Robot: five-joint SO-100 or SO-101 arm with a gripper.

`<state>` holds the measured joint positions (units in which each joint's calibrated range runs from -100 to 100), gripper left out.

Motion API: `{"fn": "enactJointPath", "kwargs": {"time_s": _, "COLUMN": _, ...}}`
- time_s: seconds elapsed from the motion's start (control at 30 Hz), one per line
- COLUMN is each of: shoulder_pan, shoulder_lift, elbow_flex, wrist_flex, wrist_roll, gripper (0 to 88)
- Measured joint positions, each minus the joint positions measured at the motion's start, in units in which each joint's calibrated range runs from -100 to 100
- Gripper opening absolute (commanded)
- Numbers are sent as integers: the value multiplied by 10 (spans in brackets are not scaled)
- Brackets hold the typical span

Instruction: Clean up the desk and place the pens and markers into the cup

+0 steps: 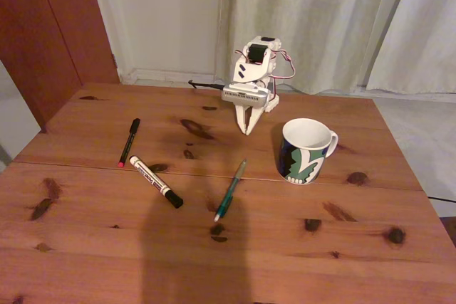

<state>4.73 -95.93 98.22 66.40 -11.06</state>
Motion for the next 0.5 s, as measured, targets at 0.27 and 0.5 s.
{"fn": "enactJointPath", "kwargs": {"time_s": 0.27, "shoulder_pan": -15, "shoulder_lift": 111, "elbow_flex": -70, "wrist_flex": 0, "wrist_roll": 0, "gripper": 7}}
{"fn": "enactJointPath", "kwargs": {"time_s": 0.5, "shoulder_pan": -19, "shoulder_lift": 353, "elbow_flex": -251, "wrist_flex": -1, "wrist_roll": 0, "gripper": 7}}
